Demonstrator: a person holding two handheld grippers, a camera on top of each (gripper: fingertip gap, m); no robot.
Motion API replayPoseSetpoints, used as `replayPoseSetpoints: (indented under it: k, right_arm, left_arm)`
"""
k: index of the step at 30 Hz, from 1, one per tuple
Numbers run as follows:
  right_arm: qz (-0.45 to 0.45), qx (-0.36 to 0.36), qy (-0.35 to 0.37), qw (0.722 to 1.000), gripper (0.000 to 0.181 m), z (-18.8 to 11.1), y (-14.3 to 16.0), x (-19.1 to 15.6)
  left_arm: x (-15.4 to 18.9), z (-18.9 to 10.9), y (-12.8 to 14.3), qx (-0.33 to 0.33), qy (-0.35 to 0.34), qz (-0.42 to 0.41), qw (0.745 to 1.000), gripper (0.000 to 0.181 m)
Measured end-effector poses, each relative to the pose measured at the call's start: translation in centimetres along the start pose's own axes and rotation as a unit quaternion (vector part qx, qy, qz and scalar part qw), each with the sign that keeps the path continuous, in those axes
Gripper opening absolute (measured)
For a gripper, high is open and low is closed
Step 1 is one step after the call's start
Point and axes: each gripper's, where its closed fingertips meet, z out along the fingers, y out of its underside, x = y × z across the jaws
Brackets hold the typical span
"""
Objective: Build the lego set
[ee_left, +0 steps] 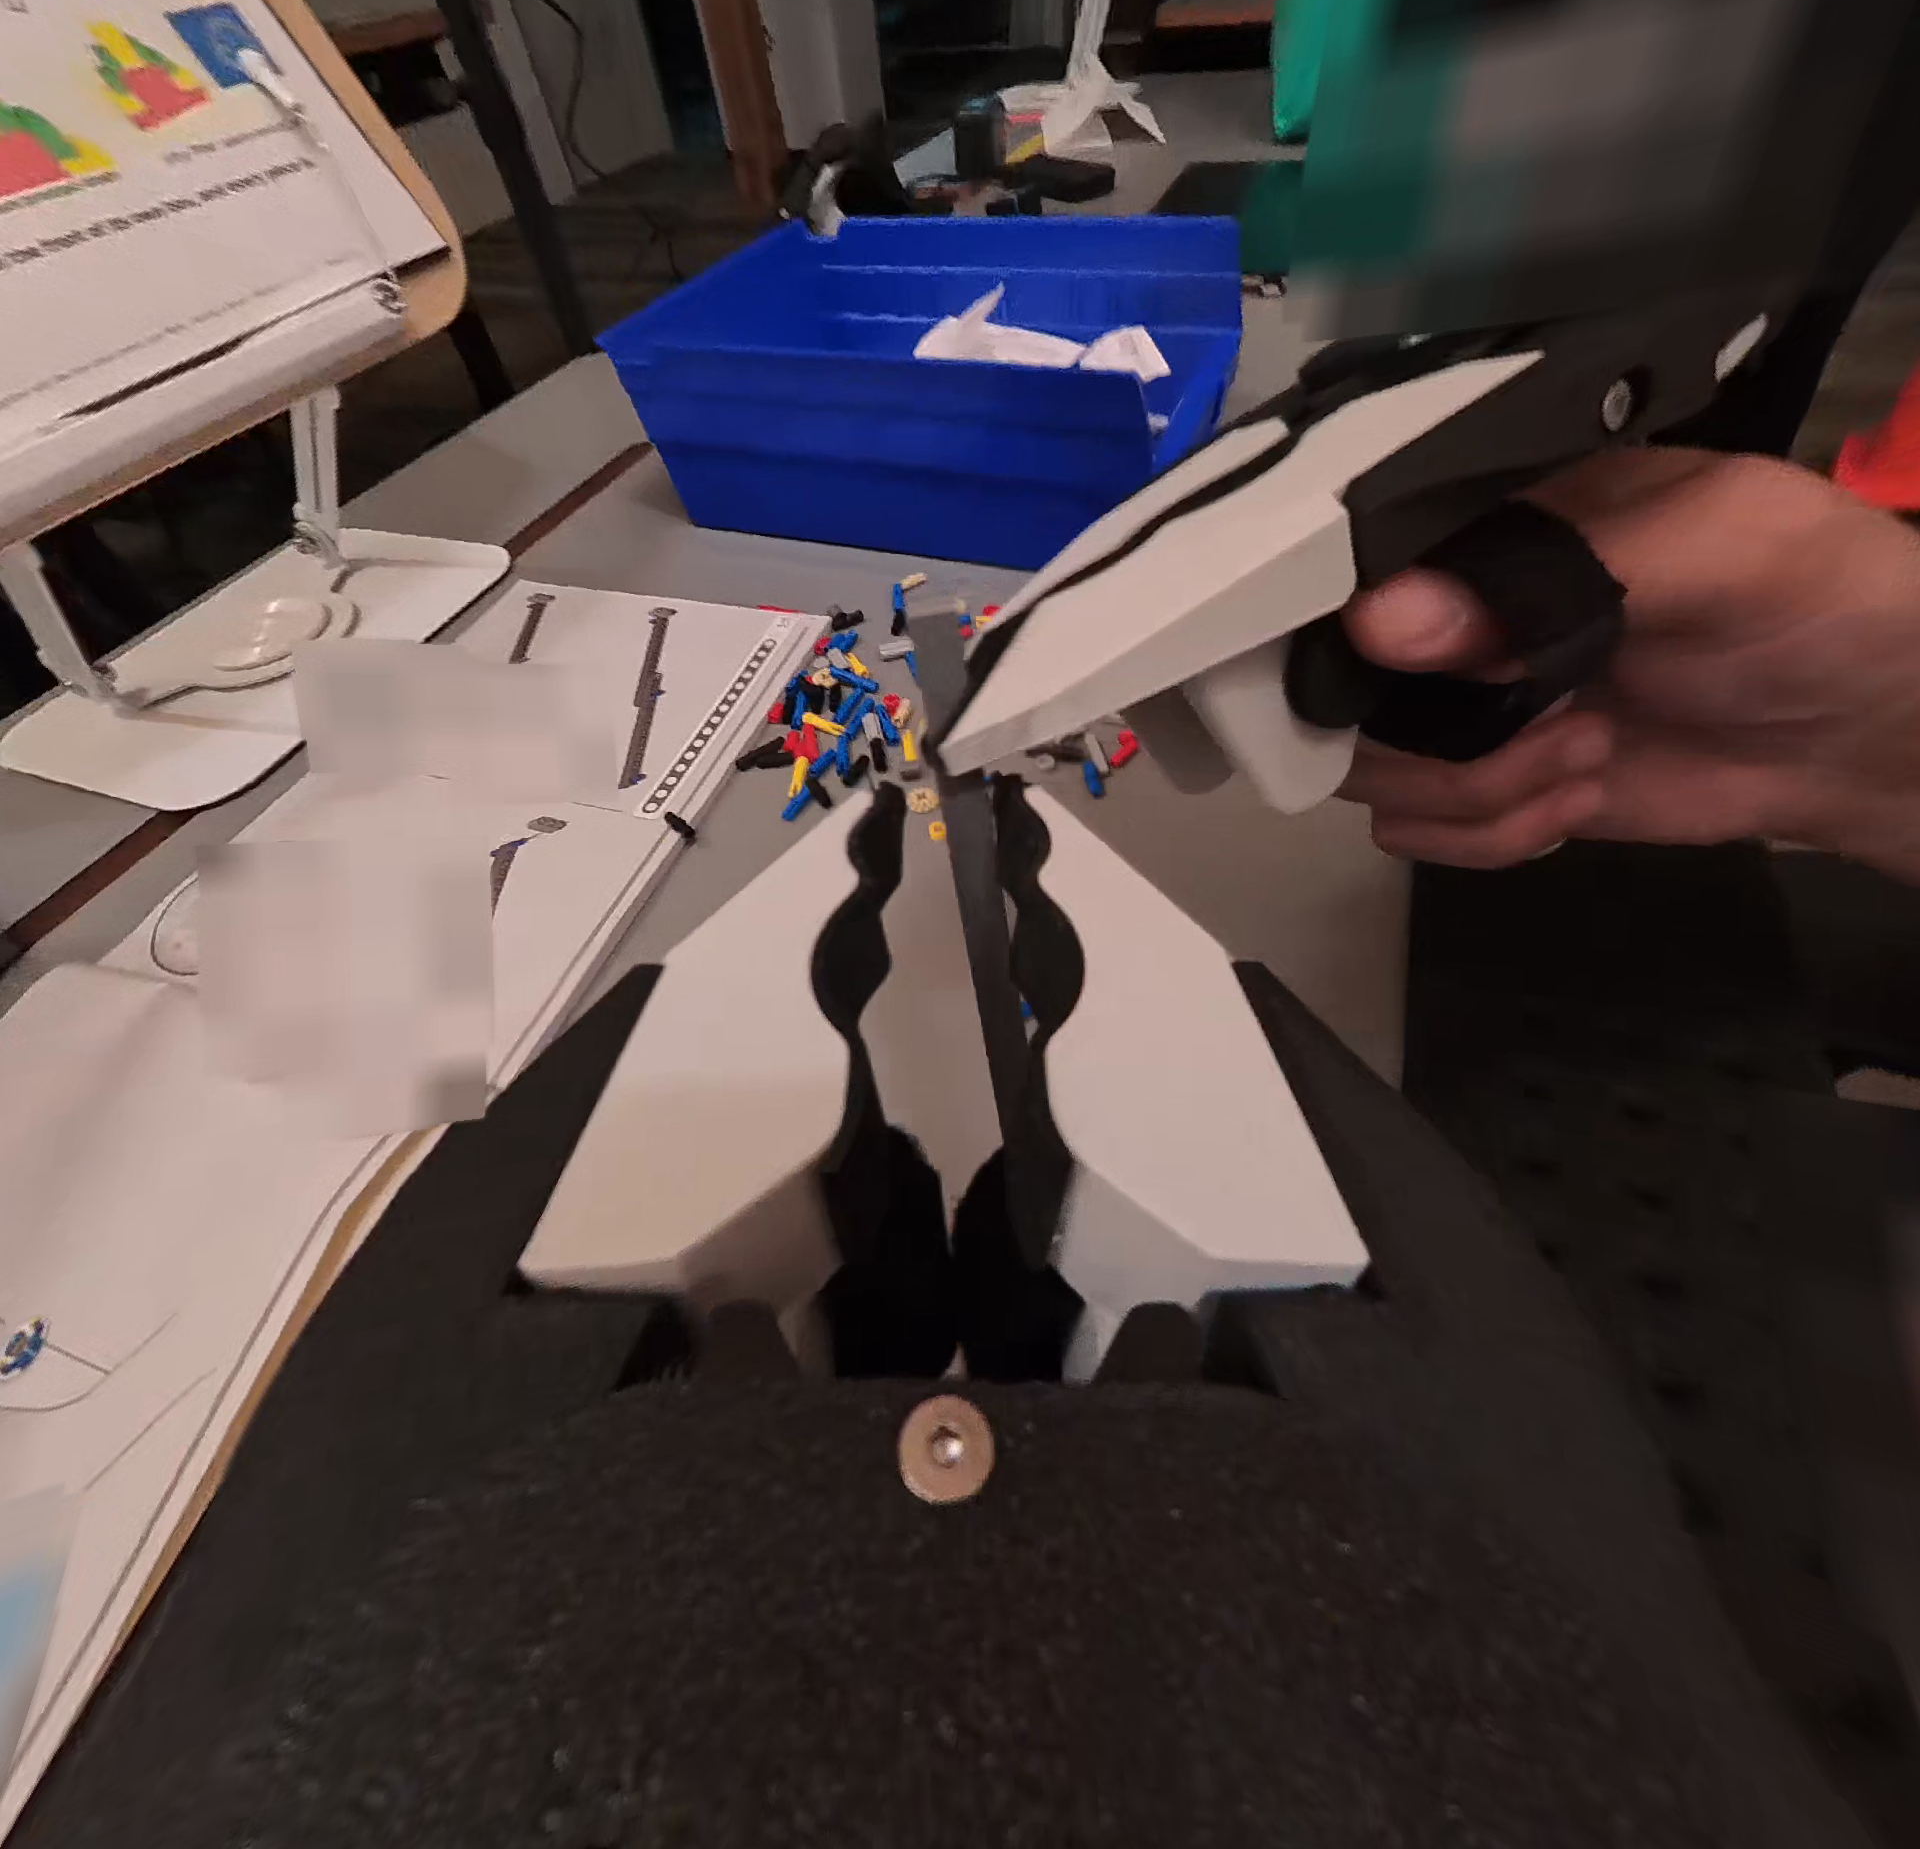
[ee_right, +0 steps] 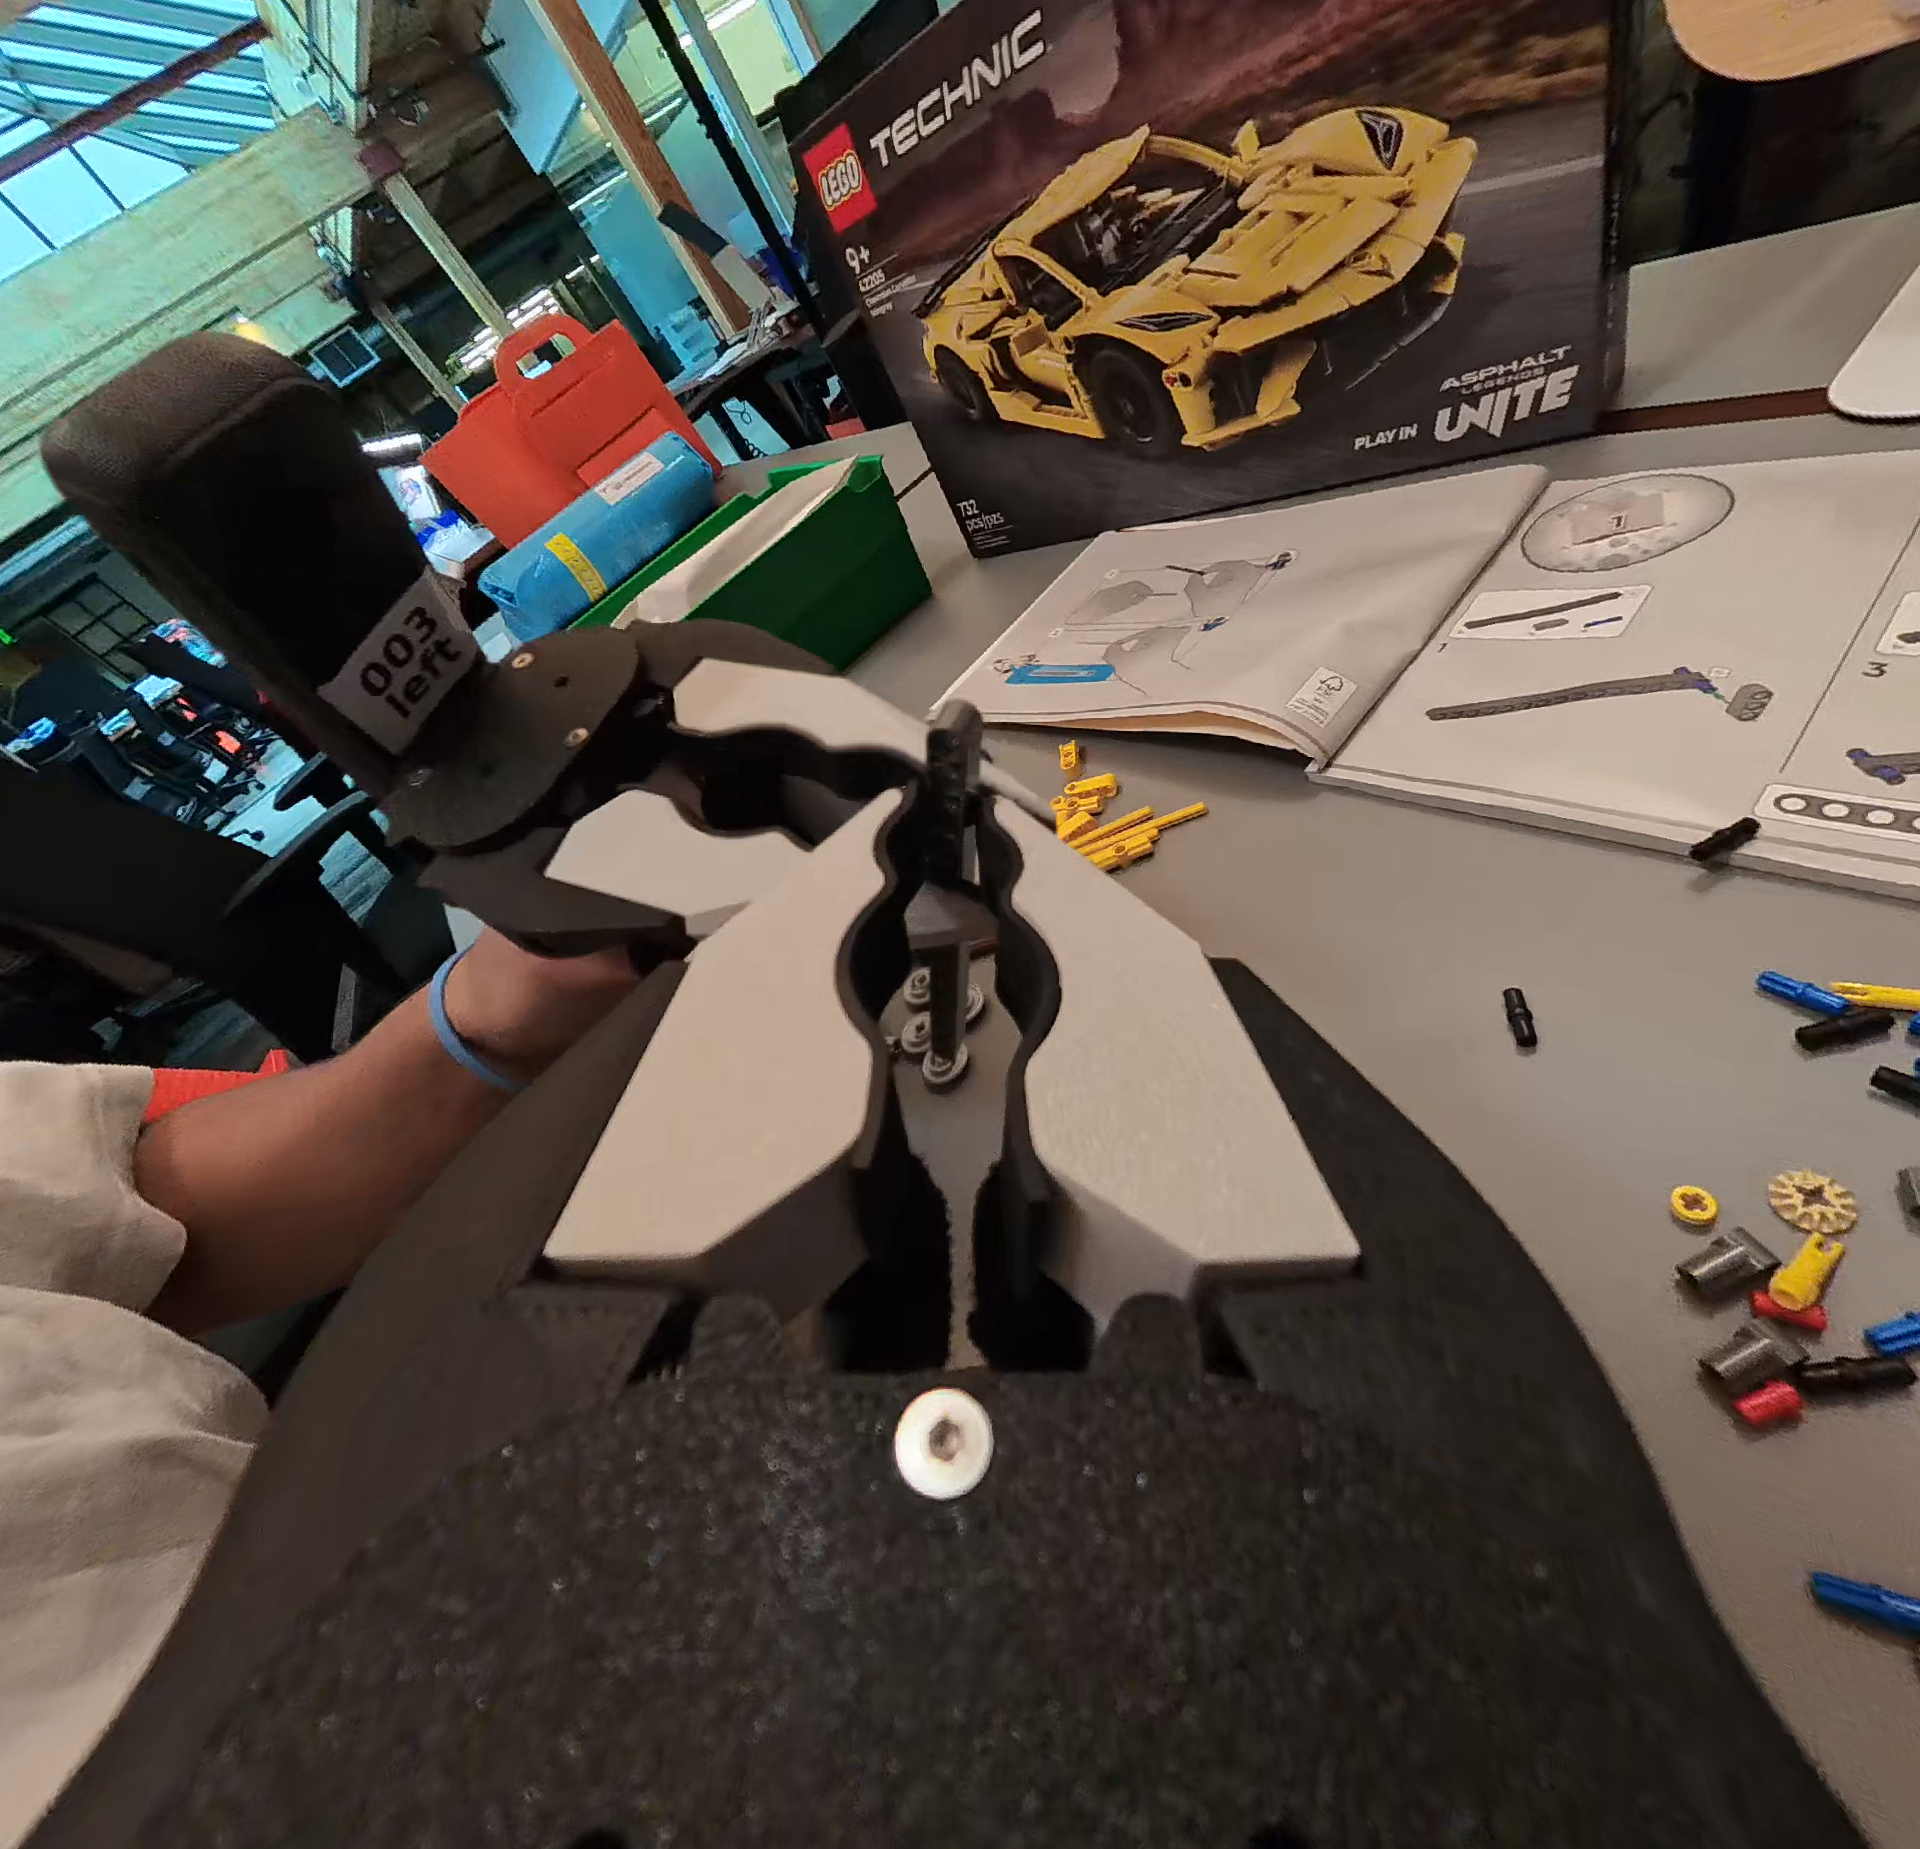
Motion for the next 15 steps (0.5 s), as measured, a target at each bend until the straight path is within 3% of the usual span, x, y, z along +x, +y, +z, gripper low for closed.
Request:
replayPoseSetpoints:
  k: [4, 6, 10, 11, 15]
  right_arm:
    - [0.012, -0.007, -0.015, 1.0, 0.011, 0.0, 0.1, -0.1]
    - [0.011, 0.007, -0.014, 1.0, 0.023, -0.5, -0.7, 0.0]
    - [-0.001, -0.017, -0.006, 1.0, 0.017, -0.2, -0.7, 0.4]
    - [-0.001, -0.026, -0.013, 1.0, 0.008, -0.1, -0.5, 0.2]
    - [0.008, -0.008, -0.01, 1.0, 0.007, -0.1, -1.0, 0.2]
  left_arm:
    - [0.2, 0.3, 0.5, -0.023, -0.008, 0.038, 0.999, 0.006]
    - [-0.7, 0.2, 1.0, -0.042, -0.042, 0.063, 0.996, 0.006]
    - [-0.5, 0.2, 0.5, -0.05, -0.079, 0.148, 0.985, 0.006]
    - [-0.6, 0.2, 0.6, -0.059, -0.093, 0.164, 0.98, 0.006]
    - [-1.0, 0.3, 0.0, -0.039, -0.118, 0.181, 0.976, 0.007]
